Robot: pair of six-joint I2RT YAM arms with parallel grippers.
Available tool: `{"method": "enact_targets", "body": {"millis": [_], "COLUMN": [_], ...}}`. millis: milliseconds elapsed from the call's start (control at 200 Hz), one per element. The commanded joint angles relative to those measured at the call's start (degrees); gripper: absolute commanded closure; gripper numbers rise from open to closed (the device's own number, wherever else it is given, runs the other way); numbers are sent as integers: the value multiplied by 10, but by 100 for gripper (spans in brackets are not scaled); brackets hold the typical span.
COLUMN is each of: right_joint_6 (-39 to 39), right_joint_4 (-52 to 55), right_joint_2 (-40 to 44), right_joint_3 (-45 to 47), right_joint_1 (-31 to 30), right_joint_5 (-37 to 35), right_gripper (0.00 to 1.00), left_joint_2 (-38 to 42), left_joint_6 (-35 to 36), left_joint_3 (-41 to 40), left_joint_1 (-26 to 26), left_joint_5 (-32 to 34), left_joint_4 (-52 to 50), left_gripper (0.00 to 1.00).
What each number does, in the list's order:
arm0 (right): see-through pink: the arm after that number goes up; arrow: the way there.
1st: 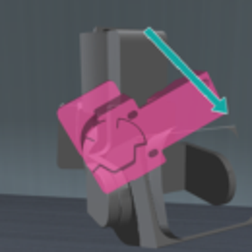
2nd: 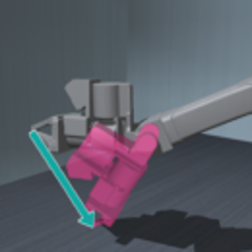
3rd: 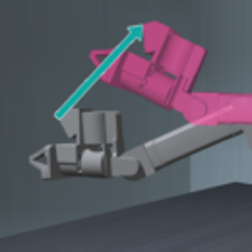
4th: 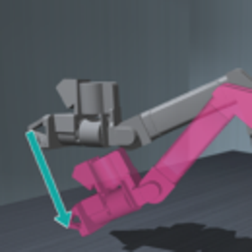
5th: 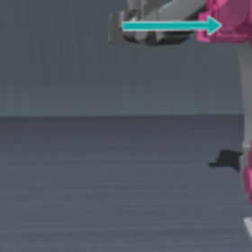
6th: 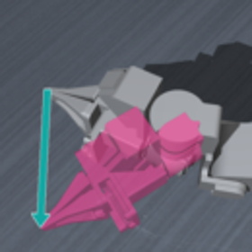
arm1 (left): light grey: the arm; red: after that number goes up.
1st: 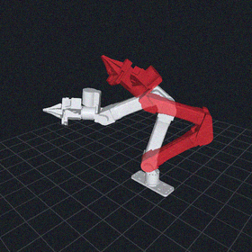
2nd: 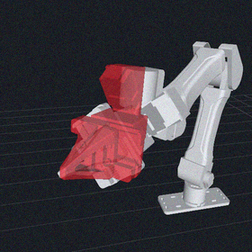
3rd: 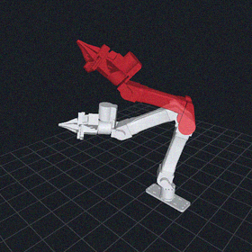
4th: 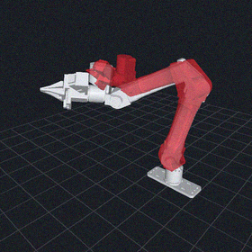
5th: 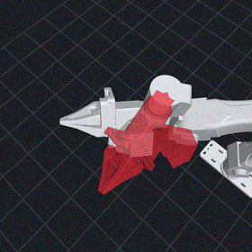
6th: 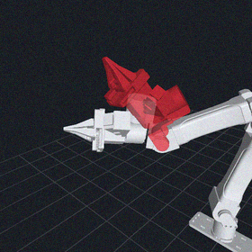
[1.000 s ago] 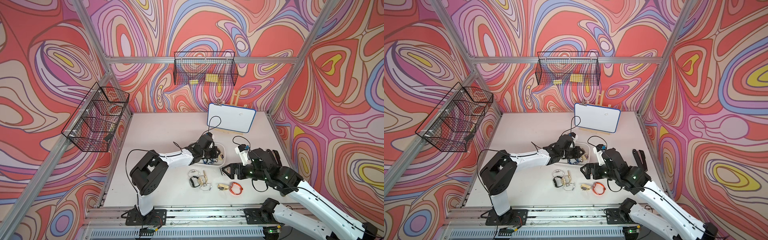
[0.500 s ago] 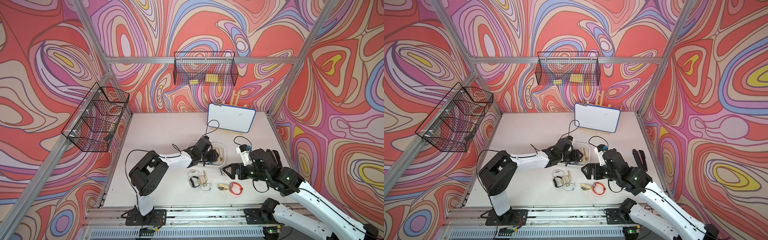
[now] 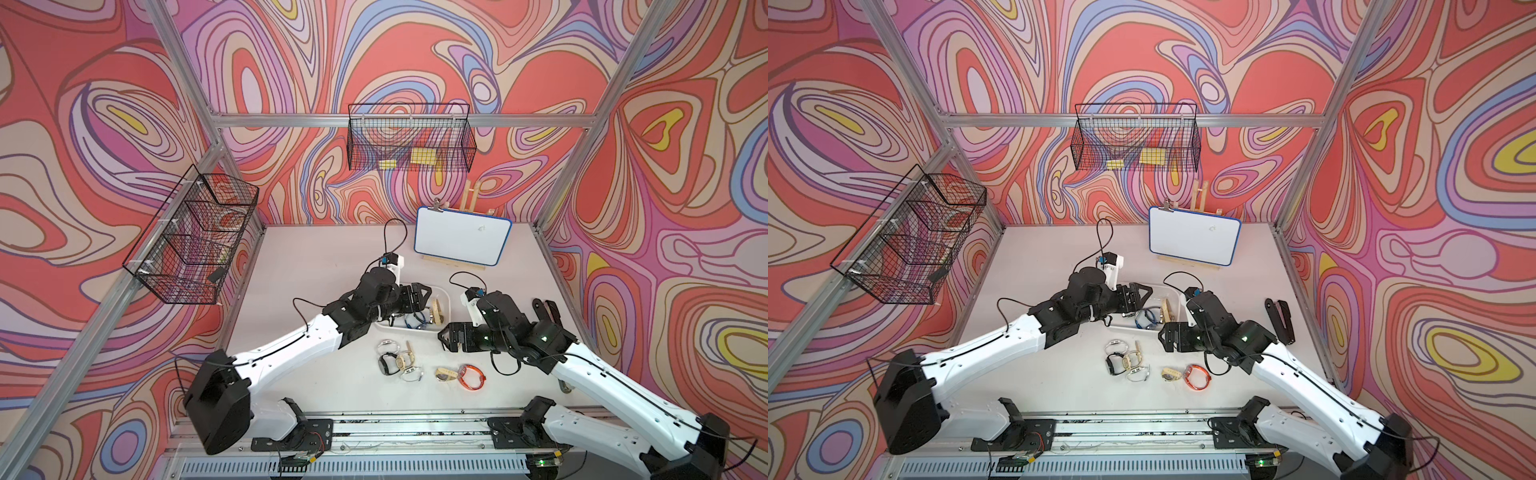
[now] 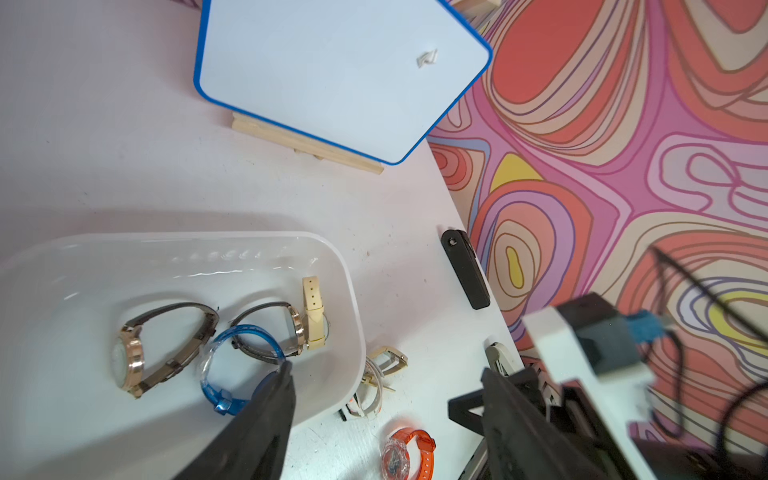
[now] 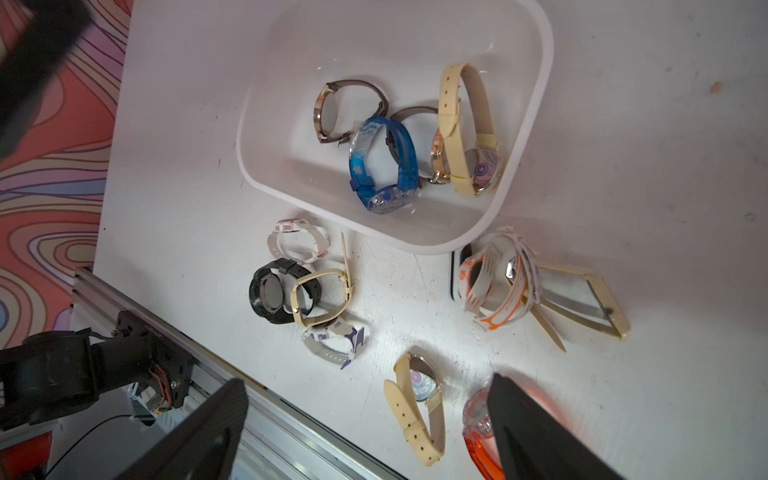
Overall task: Put the watch into the storage box
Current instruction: Place the watch in the storage box, then adjust the watch in the storage box.
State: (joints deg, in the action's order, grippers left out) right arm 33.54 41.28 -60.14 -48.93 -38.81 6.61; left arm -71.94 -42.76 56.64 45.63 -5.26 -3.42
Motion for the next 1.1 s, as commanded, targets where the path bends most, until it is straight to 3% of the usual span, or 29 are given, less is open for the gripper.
{"method": "enact_targets", "body": {"millis": [0, 275, 356, 411, 771, 961, 1092], "right_joint_6": [-16, -45, -55, -61, -75, -71, -80], "right_joint_4": [-56, -133, -139, -144, -155, -141, -100], "right_joint_2": [-56, -198, -244, -272, -407, -446, -468], "right_joint_3": [-23, -67, -90, -104, -186, -231, -264], "right_joint_1": [20, 96, 100, 99, 99, 87, 61], "right_joint_5": [0, 71, 82, 91, 105, 107, 61], "right_gripper": [8, 11, 11, 11, 15, 17, 20], "left_joint_2": [64, 204, 232, 245, 276, 274, 274], "left_joint_6": [65, 101, 96, 94, 9, -18, -21], "left_joint_3": [-10, -32, -33, -30, -21, -22, -16], "left_joint_1": [12, 73, 105, 129, 294, 324, 325], "left_joint_5": [54, 111, 124, 129, 218, 245, 255], "left_joint_4": [-127, -288, -317, -336, -462, -484, -492], "left_gripper": [24, 16, 11, 0, 0, 0, 0]}}
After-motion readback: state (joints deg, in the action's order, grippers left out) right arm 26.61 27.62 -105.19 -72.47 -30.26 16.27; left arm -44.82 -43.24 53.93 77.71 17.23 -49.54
